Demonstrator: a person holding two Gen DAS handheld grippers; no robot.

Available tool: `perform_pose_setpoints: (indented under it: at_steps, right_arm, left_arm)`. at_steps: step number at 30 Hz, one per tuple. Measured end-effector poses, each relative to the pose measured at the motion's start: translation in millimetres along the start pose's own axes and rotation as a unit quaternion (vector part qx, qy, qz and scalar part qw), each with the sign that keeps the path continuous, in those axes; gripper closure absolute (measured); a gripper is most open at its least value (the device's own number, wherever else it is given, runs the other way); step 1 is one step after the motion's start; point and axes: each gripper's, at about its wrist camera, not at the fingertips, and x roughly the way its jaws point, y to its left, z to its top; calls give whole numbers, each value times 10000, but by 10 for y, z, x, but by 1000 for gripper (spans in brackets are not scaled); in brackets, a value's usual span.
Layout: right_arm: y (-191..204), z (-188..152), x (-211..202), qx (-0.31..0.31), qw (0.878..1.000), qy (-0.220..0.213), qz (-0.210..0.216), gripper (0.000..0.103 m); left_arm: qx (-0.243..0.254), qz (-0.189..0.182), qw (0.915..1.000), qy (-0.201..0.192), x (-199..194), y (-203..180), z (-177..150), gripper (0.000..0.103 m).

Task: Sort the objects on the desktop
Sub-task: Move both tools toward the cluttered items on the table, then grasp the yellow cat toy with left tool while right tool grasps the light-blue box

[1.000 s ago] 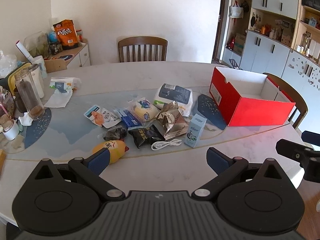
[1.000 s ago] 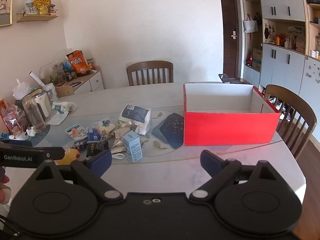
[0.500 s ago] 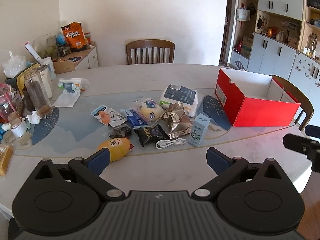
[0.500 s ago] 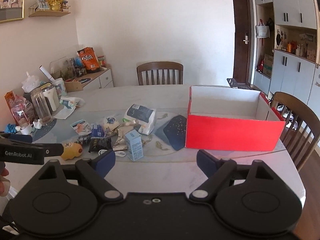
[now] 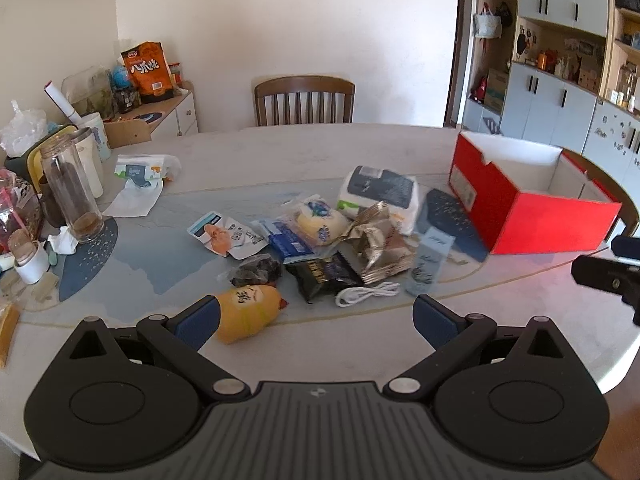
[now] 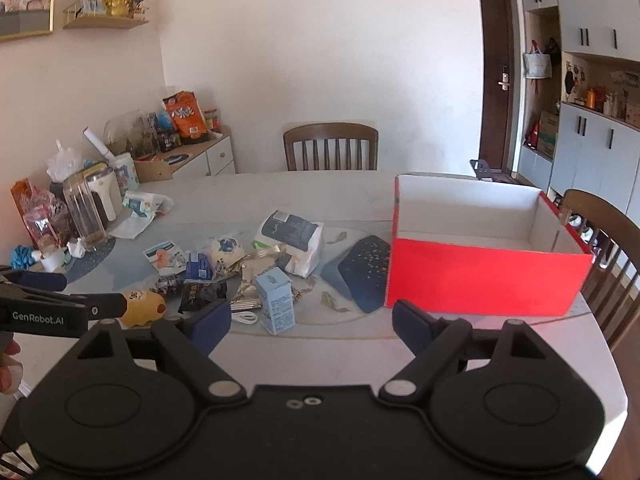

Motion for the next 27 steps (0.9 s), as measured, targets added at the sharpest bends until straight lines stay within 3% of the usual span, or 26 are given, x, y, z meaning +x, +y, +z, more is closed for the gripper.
perform_pose_setpoints:
  at_steps: [6, 21, 23, 27]
  right_arm:
    - [113, 48, 419, -56, 9997, 231, -12, 20]
    - [362, 10, 1386, -234, 9947, 982, -179, 29]
    - [383, 6, 1480, -274, 9938, 1055, -196, 31]
    - [416, 3, 1623, -338, 9922, 1172, -275, 36]
  left_arm:
    - [307, -47, 9995, 0, 330, 252, -1, 0]
    - [619, -380, 9959, 534, 1129, 675, -151, 1]
    - [657, -395, 9954, 570, 1171, 708, -164, 4]
    - [723, -553, 9934, 695, 1234, 752, -195, 22]
